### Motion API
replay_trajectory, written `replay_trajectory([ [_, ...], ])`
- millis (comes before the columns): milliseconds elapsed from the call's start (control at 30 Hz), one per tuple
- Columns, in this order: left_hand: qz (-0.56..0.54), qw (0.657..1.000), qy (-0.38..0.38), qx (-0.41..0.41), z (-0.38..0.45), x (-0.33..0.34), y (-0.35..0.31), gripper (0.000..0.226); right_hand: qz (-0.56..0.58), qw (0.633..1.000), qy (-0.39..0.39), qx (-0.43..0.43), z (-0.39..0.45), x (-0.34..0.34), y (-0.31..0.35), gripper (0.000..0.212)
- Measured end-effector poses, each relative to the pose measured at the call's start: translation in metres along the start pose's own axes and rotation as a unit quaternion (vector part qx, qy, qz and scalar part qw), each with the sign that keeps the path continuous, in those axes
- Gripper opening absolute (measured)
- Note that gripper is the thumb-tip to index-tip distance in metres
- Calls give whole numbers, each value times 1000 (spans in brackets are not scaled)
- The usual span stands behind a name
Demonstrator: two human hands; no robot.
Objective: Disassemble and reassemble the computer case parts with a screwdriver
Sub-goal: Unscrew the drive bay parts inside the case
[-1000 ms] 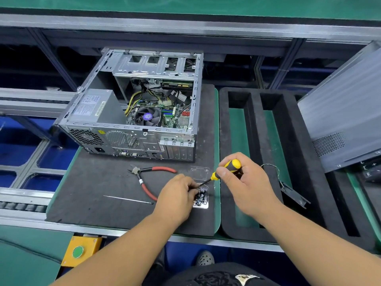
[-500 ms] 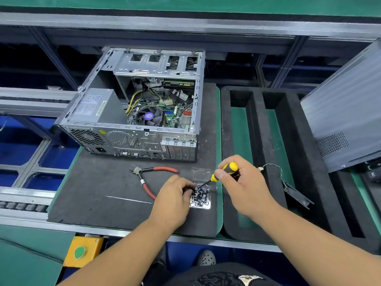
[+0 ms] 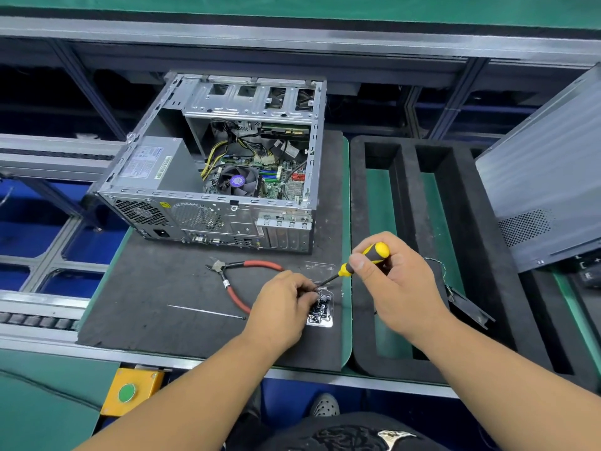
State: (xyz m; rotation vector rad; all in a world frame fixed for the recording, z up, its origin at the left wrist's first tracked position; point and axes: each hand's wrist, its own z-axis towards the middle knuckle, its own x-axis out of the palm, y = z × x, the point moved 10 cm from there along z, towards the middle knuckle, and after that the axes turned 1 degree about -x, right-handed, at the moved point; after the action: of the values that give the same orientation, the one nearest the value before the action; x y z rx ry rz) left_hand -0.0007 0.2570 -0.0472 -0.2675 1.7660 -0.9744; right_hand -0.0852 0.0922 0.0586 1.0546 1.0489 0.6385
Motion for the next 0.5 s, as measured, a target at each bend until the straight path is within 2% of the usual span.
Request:
replay_trajectory([
  [133, -80, 996, -19, -40, 0, -7, 17, 15, 17, 1000, -13, 3, -2, -8, 1, 13],
  [233, -198, 974, -34, -101, -1, -11, 33, 18, 11, 1000, -4, 13, -4, -5, -4, 14],
  [333, -352, 918, -18, -182, -7, -4, 47, 28, 12, 1000, 0, 27, -9, 2, -13, 16],
  [400, -445, 871, -1, -208, -11, 1, 47, 24, 13, 999, 6, 31, -12, 7, -18, 18],
  [500, -527, 816, 6, -238, -14, 4, 48, 18, 3, 999, 20, 33, -13, 14, -21, 19],
])
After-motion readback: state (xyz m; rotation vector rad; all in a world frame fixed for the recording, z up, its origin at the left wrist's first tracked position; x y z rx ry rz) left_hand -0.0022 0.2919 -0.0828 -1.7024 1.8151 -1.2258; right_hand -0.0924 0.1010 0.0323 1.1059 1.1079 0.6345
